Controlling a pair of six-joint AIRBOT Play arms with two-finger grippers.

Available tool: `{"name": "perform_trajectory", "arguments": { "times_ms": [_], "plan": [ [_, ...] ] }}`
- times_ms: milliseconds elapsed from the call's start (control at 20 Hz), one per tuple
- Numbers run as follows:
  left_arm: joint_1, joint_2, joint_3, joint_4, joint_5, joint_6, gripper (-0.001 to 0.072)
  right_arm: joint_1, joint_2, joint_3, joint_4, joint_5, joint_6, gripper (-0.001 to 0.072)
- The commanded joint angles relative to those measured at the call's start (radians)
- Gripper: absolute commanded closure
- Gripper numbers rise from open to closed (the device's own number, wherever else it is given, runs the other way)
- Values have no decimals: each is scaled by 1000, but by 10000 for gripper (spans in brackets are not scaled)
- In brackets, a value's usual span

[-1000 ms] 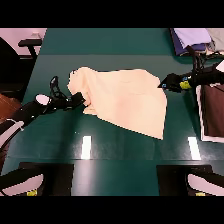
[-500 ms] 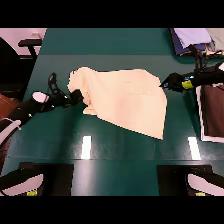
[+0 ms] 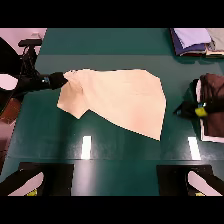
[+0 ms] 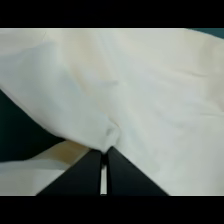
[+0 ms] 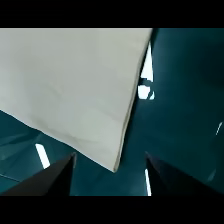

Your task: Fold the shirts.

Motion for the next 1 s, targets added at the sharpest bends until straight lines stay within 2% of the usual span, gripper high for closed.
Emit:
{"name": "perform_trajectory", "arguments": {
  "times_ms": [0, 100, 150, 350, 450, 500, 650, 700, 850, 950],
  "plan": [
    [7, 13, 19, 65, -82, 0, 683, -26, 28, -212, -2, 11, 0, 130],
    [7, 13, 18, 65, -87, -1, 683, 17, 8, -274, 0, -27, 0, 158],
    [7, 13, 19, 65, -90, -1, 683, 48, -10, -293, 20, -55, 0, 230],
    [7, 13, 19, 64, -90, -1, 683, 175, -88, -296, 151, -206, 0, 264],
    [7, 13, 19, 64, -90, -1, 683, 232, -128, -264, 154, -251, 1, 264],
    [7, 13, 19, 65, -90, 0, 683, 253, -145, -245, 154, -259, 1, 293],
    [7, 14, 19, 64, -120, -1, 683, 300, -179, -184, 146, -258, 0, 643],
    [8, 24, 19, 65, -136, 0, 684, 310, -179, -162, 144, -255, -5, 695],
    [8, 101, 62, 100, -145, 0, 684, 294, -100, -37, 116, -223, -31, 695],
    [8, 164, 172, 153, -183, -1, 683, 242, -4, 104, 64, -189, -31, 695]
  ]
}}
